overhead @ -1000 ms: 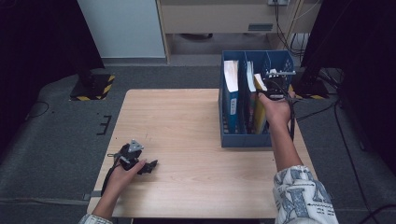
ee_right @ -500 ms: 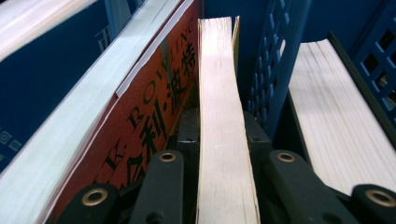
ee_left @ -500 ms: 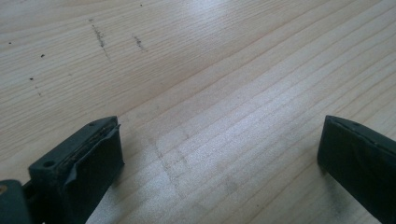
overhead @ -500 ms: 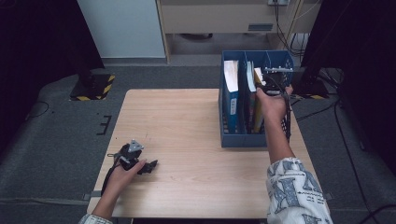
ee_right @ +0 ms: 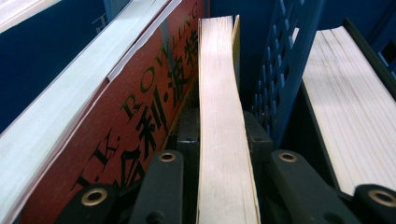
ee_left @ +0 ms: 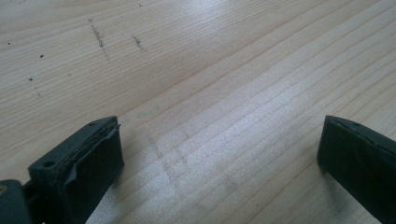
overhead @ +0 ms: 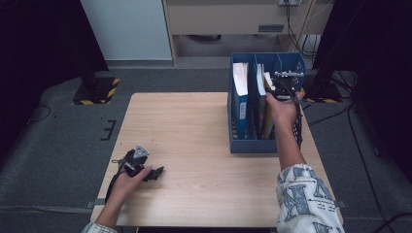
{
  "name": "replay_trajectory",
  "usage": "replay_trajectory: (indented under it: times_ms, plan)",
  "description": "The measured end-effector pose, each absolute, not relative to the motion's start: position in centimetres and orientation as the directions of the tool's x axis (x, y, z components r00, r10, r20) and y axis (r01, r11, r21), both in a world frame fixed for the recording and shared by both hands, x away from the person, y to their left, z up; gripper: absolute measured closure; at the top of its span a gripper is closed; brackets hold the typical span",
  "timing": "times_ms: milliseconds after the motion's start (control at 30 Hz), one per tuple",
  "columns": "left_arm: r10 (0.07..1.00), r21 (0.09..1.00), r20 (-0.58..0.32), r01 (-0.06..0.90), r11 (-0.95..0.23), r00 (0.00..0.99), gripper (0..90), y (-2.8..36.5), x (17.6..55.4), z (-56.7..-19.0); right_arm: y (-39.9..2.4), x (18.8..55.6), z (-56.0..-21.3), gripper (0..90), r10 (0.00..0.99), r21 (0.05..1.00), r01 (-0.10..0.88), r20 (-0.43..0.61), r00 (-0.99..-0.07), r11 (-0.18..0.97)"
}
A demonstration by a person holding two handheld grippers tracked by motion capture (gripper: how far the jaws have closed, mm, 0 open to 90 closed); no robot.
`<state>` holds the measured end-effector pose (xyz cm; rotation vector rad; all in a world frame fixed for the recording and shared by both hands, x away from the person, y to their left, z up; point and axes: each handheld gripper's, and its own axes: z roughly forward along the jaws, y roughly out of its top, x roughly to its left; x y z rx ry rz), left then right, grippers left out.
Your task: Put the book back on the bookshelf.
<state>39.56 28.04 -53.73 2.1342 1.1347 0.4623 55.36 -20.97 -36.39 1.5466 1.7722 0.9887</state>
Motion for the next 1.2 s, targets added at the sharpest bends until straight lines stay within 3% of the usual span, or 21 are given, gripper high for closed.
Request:
replay_trajectory:
  times_ms: [333,467,1200]
  plan:
    - [0.829,0.699,0.000,0.593,-0.400,0.560,0.0,28.0,39.5,-53.7,-20.9,55.3,-35.8,71.0,0.985,0.799,0.599,0.060,-0.164,0.051]
    - [0.829,0.699,-0.001,0.593,-0.399,0.559,0.0,28.0,39.5,-53.7,-20.8,55.3,-35.6,74.0,0.987,0.794,0.605,0.046,-0.157,0.059]
    - [0.828,0.695,0.000,0.595,-0.403,0.561,0.0,28.1,39.5,-53.7,-21.0,57.5,-35.6,74.7,0.992,0.820,0.570,0.035,-0.125,0.043]
